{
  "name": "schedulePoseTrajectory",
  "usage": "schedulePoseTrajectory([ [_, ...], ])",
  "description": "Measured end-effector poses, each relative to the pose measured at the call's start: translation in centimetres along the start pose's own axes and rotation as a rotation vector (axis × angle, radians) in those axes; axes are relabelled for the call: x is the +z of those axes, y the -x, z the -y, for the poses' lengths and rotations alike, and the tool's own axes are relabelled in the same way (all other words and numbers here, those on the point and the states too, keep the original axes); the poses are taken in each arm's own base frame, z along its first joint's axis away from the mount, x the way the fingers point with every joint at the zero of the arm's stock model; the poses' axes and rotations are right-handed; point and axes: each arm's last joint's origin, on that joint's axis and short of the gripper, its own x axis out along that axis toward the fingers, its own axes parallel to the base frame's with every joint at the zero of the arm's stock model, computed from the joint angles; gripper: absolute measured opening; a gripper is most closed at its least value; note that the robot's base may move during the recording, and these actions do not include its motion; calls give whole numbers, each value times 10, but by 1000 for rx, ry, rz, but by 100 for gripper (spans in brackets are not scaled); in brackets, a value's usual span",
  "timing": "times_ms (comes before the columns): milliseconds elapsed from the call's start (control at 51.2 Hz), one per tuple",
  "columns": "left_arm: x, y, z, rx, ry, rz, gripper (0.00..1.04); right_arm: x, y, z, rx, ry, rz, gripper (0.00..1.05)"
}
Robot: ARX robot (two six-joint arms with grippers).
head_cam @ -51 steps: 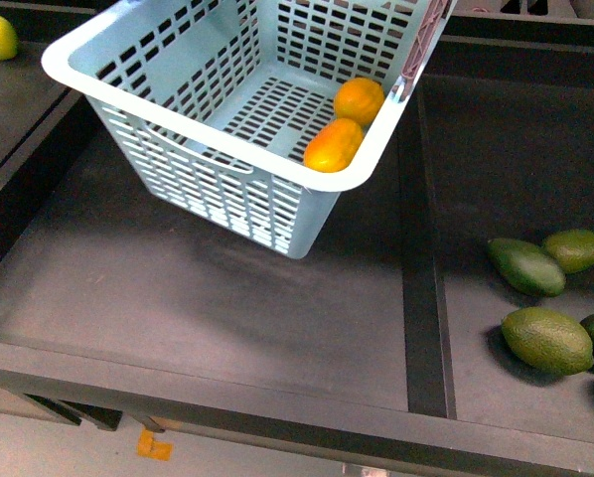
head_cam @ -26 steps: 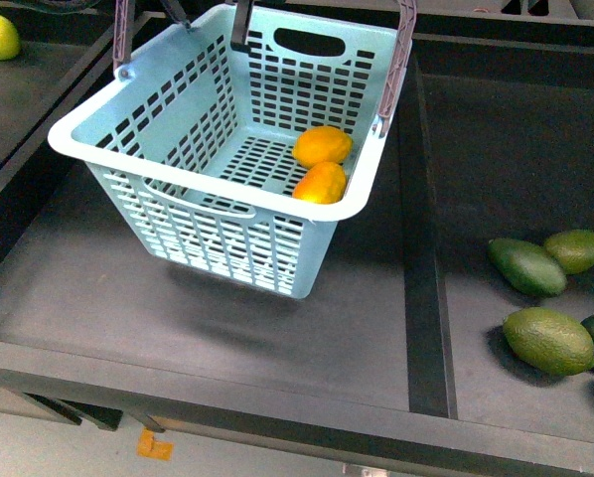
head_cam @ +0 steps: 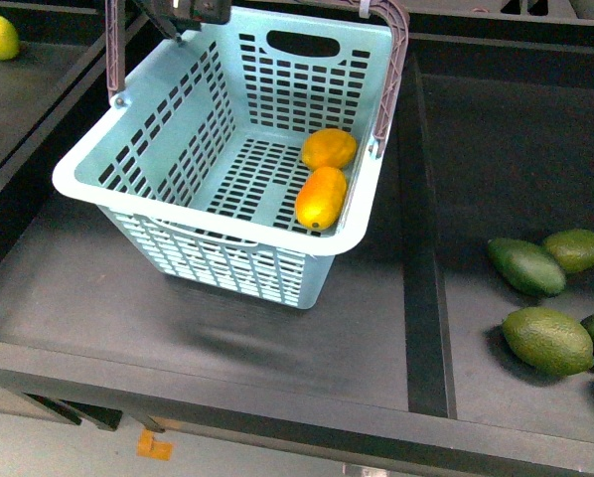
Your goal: Pick lemon and mango into basket
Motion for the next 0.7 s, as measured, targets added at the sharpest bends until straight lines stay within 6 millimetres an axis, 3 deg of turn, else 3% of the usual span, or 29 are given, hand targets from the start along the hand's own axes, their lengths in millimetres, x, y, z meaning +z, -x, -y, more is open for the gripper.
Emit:
schedulePoseTrajectory([
  [59, 7, 13, 0, 9, 4, 34, 99, 0, 0, 0, 0, 0, 0, 96],
  [254, 35, 74, 2, -1, -7, 148, 98, 0, 0, 0, 0, 0, 0, 96],
  [371, 40, 91, 11, -37, -2, 153, 98, 0, 0, 0, 0, 0, 0, 96],
  [430, 45, 87, -1, -250, -232, 85, 85, 0, 0, 0, 0, 0, 0, 96],
  [528, 62, 98, -36, -458, -680, 211, 67, 0, 0, 0, -1, 0, 0, 96],
  [606, 80, 119, -60, -517, -1007, 373, 53, 0, 0, 0, 0, 0, 0, 96],
  [704, 100, 143, -87, -504, -1231, 499, 33, 0, 0, 0, 0, 0, 0, 96],
])
